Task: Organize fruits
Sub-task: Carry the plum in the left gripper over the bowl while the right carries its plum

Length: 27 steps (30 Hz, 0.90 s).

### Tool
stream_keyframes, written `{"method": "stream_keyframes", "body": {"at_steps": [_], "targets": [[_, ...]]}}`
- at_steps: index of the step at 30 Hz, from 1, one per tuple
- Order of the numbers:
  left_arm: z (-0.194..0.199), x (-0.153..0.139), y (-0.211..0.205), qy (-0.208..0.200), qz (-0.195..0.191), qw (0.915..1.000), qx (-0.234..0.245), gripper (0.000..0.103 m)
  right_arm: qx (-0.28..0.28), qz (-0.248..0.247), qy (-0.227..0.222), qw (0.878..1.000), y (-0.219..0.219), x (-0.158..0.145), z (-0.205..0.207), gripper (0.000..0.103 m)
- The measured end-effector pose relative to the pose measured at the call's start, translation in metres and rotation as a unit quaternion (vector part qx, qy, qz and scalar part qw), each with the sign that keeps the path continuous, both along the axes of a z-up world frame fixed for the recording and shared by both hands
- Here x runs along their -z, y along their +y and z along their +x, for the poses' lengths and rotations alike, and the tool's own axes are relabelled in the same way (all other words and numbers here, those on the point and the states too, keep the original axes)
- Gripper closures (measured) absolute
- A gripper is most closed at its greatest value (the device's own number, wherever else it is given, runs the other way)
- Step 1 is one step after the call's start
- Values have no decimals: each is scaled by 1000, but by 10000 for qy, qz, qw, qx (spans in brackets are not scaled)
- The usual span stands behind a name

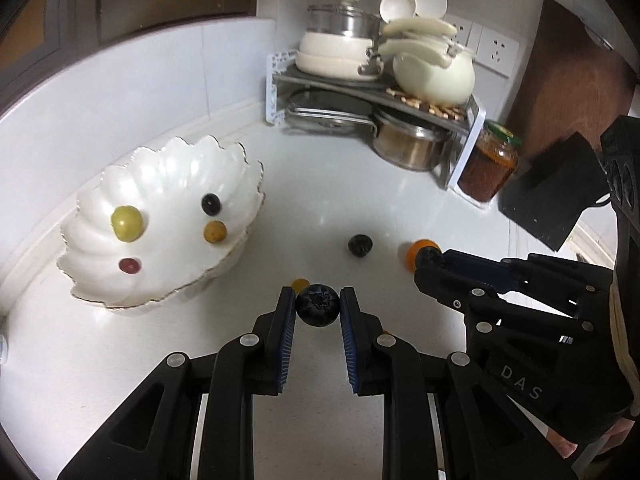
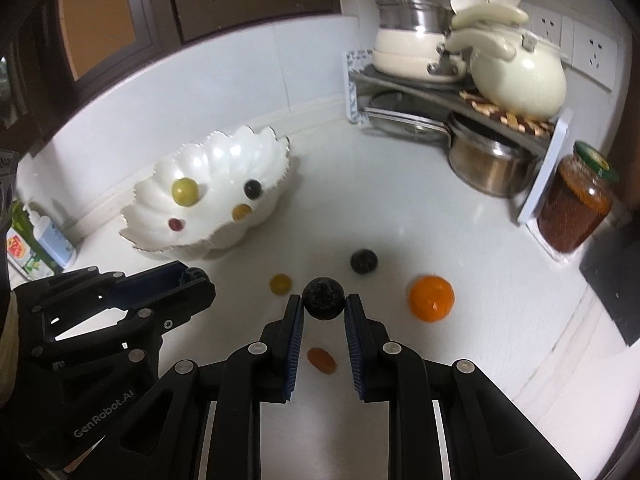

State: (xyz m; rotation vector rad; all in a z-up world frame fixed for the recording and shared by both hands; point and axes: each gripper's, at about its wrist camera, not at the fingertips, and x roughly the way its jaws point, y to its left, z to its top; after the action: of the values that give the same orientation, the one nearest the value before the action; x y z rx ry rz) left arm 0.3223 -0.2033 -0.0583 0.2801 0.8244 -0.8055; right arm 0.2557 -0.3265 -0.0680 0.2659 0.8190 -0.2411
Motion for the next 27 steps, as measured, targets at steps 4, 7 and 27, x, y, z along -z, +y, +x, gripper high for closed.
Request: {"method": "stream_keyframes", "body": {"at_steps": [4, 7, 27], "targets": [[0, -9, 9, -79, -85, 9999, -111, 80, -94, -68, -138, 9998, 7, -12, 1, 80], [0, -17, 16, -151, -166, 9996, -191, 80, -169, -140, -246, 9995, 13, -21, 2, 80], [31, -56, 63, -621, -421, 9920, -1011, 80, -705, -146, -840, 9939, 44, -63, 47, 80]]}}
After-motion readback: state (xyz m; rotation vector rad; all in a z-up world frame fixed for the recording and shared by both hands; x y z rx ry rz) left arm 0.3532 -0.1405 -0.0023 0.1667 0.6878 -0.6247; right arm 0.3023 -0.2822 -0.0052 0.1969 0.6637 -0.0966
